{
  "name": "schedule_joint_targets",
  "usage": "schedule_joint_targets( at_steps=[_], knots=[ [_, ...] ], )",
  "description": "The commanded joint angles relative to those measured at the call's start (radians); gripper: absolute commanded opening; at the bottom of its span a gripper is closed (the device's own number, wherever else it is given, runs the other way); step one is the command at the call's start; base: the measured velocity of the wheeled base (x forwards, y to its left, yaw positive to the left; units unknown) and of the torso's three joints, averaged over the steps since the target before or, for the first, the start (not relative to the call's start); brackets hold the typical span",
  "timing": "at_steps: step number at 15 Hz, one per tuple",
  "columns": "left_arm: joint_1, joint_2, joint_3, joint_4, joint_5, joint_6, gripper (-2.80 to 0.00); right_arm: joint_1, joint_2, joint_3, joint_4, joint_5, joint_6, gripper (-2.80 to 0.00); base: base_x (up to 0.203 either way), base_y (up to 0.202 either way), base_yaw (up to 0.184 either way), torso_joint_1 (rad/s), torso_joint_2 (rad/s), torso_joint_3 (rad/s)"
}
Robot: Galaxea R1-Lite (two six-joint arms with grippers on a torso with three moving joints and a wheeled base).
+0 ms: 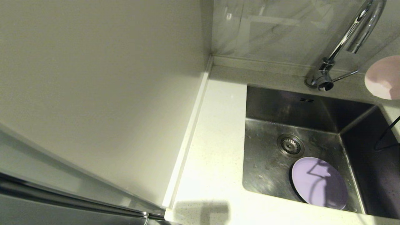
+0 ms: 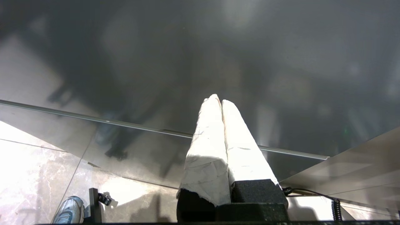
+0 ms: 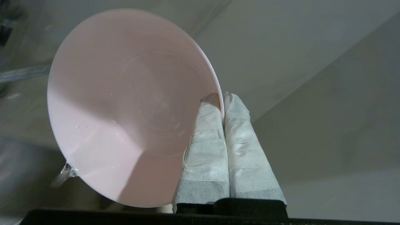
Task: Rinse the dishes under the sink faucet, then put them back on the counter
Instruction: Put a bowl back to the table from the sink
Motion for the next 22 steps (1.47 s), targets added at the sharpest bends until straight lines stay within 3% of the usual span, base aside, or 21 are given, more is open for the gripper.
schedule_joint_targets(
  at_steps=[1, 11, 22],
  knots=[
    [0.000, 0.000, 0.003, 0.000, 0.000, 0.000, -2.80, 0.000, 0.007, 0.011, -0.072, 0.002, -0.053, -2.80, 0.000, 0.000, 0.000, 0.000, 0.00, 0.000],
    [0.000, 0.000, 0.003, 0.000, 0.000, 0.000, -2.80, -0.001, -0.136, -0.048, -0.072, 0.005, -0.071, -2.80, 0.000, 0.000, 0.000, 0.000, 0.00, 0.000],
    [0.000, 0.000, 0.003, 0.000, 0.000, 0.000, -2.80, -0.005, -0.513, -0.050, -0.072, 0.001, -0.073, -2.80, 0.000, 0.000, 0.000, 0.000, 0.00, 0.000]
  ],
)
